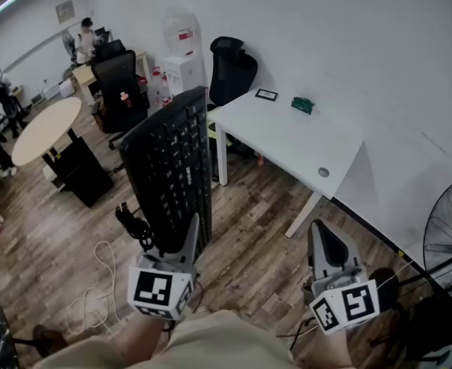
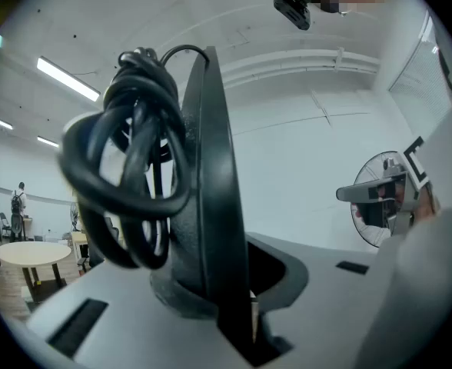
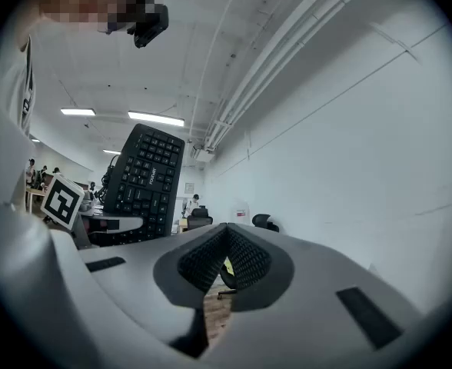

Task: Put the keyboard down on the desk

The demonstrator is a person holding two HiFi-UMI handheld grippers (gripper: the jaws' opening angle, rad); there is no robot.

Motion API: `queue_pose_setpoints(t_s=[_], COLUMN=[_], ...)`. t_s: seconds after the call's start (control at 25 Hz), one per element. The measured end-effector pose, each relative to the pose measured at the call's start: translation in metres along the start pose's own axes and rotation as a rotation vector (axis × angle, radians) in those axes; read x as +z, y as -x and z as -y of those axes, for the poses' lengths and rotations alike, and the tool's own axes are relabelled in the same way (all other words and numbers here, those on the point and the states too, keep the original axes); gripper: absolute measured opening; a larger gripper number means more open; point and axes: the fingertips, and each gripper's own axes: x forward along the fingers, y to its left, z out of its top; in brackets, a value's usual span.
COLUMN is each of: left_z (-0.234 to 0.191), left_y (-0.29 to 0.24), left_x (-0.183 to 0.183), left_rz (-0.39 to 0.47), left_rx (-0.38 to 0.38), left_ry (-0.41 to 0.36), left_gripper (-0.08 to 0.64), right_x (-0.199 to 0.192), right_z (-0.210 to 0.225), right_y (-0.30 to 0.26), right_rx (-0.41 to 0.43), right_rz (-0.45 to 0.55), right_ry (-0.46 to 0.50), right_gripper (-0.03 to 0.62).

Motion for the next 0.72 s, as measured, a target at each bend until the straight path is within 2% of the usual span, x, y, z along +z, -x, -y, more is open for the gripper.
queue_pose_setpoints(t_s=[0.36, 0.72], left_z=[0.000, -0.002], left_y=[0.001, -0.001], left_x=[-0.002, -0.008], left_rz=[-0.007, -0.025], left_rx=[-0.002, -0.008], left_ry=[-0.002, 0.014], left_gripper=[0.087, 0.087], right_x=[0.001, -0.013], right_z=[-0.004, -0.009], right_y=[0.002, 0.004], right_rx=[0.023, 0.030], right_rz=[0.022, -0.024], right_ry=[-0.028, -0.045], right_gripper=[0.025, 0.025])
